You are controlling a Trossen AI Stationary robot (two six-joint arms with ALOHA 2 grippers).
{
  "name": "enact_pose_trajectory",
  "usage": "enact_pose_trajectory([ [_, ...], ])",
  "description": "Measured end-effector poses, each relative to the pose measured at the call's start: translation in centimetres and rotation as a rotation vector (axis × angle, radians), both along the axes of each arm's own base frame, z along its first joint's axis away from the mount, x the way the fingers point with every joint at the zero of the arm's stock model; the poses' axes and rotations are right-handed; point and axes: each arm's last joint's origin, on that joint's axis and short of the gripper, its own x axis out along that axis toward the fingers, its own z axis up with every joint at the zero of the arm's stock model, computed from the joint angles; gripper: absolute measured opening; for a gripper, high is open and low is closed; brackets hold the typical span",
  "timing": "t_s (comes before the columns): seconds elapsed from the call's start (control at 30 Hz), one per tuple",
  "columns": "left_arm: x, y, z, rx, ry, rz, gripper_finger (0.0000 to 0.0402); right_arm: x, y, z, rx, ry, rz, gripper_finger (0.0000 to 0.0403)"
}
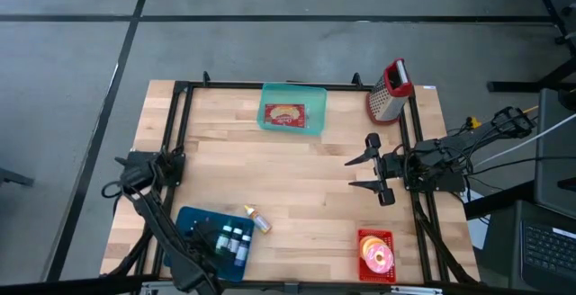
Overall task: Pick & Place Food Item
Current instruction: Put the green food coloring bottle into the dark blue bin, then put the yellow food coloring bottle into the dark blue bin
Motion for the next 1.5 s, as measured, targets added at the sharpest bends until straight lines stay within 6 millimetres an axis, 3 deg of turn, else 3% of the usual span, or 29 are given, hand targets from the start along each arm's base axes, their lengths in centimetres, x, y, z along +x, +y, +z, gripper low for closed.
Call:
enact_pose_trajectory([
  [0.37, -2.8, 2.6, -4.6, 0.124, 0.23, 0.067, 0.0109, 0.0, 0.0, 0.1, 0.002, -0.008, -0.001, 0.0245],
  [0.67, -1.7, 3.2, -7.9, 0.03, 0.069, 0.049, 0.0109, 0.0, 0.0, 0.1, 0.002, -0.008, -0.004, 0.0245],
  [0.8, -1.4, 3.8, -7.9, 0.045, 0.064, 0.049, 0.012, 0.0, 0.0, 0.1, 0.002, -0.008, -0.004, 0.0245],
  [0.93, -0.4, 4.4, -6.4, 0.098, 0.021, 0.045, 0.0158, 0.0, 0.0, 0.1, 0.002, -0.008, -0.004, 0.0245],
  [1.17, 1.9, 5.6, -2.0, 0.119, -0.254, -0.014, 0.0212, 0.0, 0.0, 0.1, 0.001, -0.008, -0.004, 0.0245],
  [1.4, 4.3, 6.7, 2.5, 0.271, -0.549, -0.178, 0.0218, 0.0, 0.0, 0.0, -0.002, -0.001, -0.003, 0.0245],
  [1.5, 6.0, 7.7, 4.4, 0.333, -0.596, -0.235, 0.0216, 0.0, 0.0, 0.0, -0.003, -0.001, -0.003, 0.0245],
])
